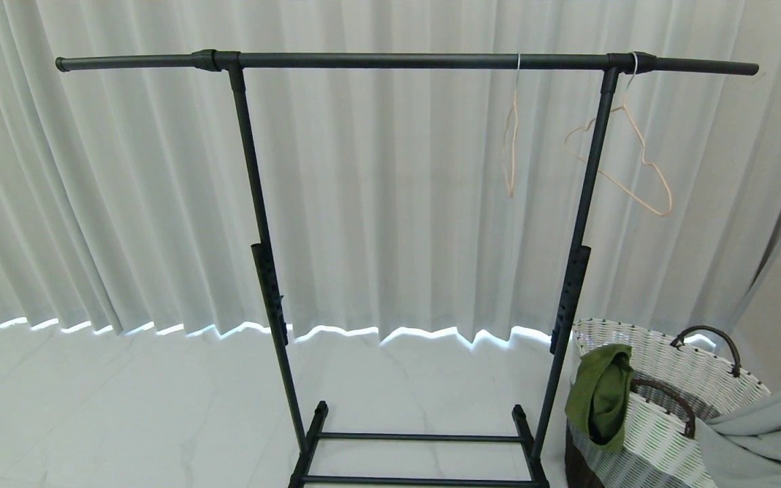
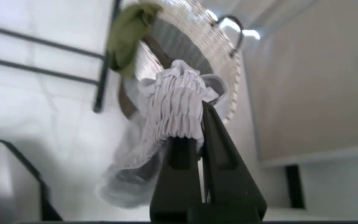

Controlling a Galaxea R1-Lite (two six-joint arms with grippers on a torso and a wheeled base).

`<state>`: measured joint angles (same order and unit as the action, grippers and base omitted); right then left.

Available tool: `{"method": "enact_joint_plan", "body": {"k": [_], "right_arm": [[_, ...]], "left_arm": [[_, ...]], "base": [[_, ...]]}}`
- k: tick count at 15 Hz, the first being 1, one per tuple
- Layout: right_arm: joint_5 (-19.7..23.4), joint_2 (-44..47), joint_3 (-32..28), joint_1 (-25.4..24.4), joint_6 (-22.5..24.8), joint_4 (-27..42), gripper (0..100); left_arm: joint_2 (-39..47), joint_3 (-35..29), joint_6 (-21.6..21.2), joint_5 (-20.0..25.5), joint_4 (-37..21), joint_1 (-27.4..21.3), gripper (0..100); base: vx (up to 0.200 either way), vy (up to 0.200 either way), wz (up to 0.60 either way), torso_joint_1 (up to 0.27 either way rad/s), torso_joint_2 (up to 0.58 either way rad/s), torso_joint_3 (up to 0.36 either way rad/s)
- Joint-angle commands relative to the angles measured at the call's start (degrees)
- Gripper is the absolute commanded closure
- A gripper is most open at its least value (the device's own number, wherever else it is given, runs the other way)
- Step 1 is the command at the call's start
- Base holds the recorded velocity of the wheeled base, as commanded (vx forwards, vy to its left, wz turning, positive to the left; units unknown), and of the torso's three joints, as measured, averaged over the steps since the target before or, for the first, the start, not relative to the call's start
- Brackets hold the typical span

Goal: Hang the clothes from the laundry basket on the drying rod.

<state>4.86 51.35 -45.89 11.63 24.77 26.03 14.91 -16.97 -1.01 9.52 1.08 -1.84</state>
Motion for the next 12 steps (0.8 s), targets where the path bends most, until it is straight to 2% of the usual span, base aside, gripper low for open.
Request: {"method": "enact_joint_plan", "body": {"k": [1, 2, 3, 6, 9, 10, 12], "right_arm": [[1.2, 2.0, -1.58, -0.03, -0.6, -0.01, 100], [3.84, 3.94, -3.6, -0.03, -1.22, -0.1, 100], [5.95, 5.61, -6.06, -0.03, -2.45, -0.1, 100], [12.98, 10.09, -15.9, -0.03, -9.21, -0.1, 100], [21.24, 12.9, -22.41, -0.12, -10.53, -0.1, 100], [25.28, 14.48, -26.62, -0.12, -11.41, -0.1, 100], [29.33, 16.68, -33.22, -2.23, -12.2, -0.1, 100]], "left_arm": [[25.7, -15.46, 1.1, 2.96, 0.5, -6.51, 0], [35.36, -20.91, 2.86, 2.78, 2.43, -12.75, 0], [41.87, -23.9, 3.47, 1.99, 4.63, -16.62, 0], [60.94, -29.7, 5.58, -7.59, 10.96, -26.99, 0], [69.91, -30.4, 9.01, -10.22, 15.97, -35.07, 0], [72.37, -30.4, 9.89, -10.31, 16.41, -37.53, 0], [75.27, -30.4, 11.38, -10.31, 16.41, -40.08, 0]], "base": [[0.0, 0.0, 0.0, 0.0, 0.0, 0.0], [0.0, 0.0, 0.0, 0.0, 0.0, 0.0], [0.0, 0.0, 0.0, 0.0, 0.0, 0.0], [0.0, 0.0, 0.0, 0.0, 0.0, 0.0], [0.0, 0.0, 0.0, 0.0, 0.0, 0.0], [0.0, 0.0, 0.0, 0.0, 0.0, 0.0], [0.0, 0.0, 0.0, 0.0, 0.0, 0.0]]}}
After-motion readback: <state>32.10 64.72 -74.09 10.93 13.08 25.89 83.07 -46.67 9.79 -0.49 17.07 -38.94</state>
